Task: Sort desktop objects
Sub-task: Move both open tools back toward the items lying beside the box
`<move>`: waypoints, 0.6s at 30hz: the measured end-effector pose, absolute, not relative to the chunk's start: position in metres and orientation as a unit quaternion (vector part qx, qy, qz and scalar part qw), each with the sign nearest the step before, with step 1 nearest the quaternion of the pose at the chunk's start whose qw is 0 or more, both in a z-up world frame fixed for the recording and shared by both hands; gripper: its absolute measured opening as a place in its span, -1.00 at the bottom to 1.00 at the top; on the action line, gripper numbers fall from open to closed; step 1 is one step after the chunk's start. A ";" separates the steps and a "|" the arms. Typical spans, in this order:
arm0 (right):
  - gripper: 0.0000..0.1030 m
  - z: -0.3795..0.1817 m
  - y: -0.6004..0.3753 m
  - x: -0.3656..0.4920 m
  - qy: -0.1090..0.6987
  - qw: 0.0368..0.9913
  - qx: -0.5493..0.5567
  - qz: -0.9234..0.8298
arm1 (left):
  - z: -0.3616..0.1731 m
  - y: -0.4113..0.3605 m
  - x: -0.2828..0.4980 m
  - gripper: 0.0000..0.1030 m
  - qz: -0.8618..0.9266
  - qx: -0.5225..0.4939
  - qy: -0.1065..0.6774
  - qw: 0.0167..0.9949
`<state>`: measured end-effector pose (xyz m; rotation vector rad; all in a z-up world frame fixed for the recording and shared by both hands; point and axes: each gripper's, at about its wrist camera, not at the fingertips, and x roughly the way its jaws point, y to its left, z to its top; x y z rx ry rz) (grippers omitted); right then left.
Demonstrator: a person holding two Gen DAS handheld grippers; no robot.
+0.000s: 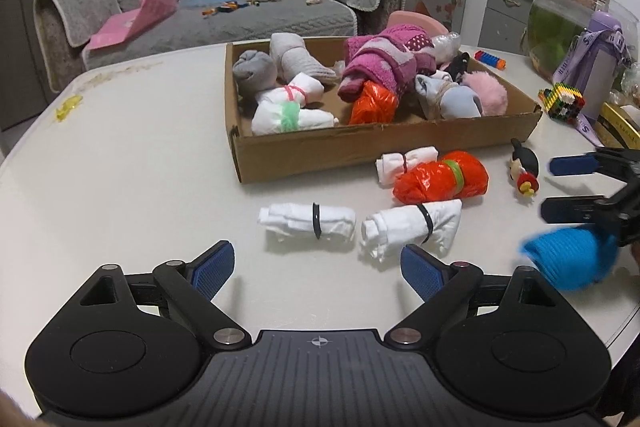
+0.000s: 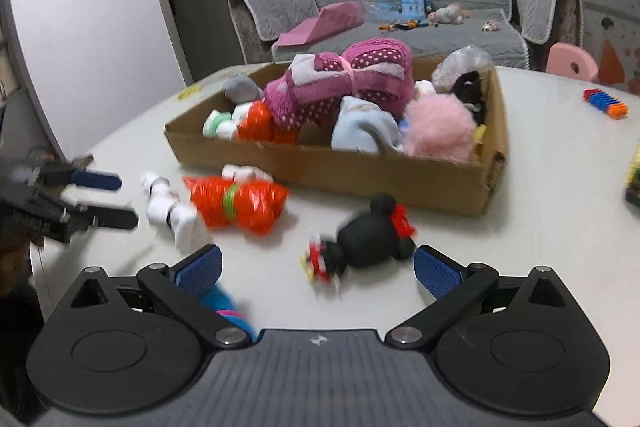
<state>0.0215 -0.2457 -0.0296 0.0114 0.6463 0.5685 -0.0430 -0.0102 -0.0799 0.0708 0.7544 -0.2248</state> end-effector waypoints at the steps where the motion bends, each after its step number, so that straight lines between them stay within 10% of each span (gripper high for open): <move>1: 0.98 -0.029 -0.249 0.017 0.310 0.912 0.006 0.269 | -0.082 -0.011 -0.043 0.81 -0.112 0.030 0.369 0.922; 18: 0.99 -0.017 -0.217 -0.082 0.227 0.944 0.028 0.236 | -0.091 -0.056 -0.027 0.85 -0.147 0.047 0.356 0.921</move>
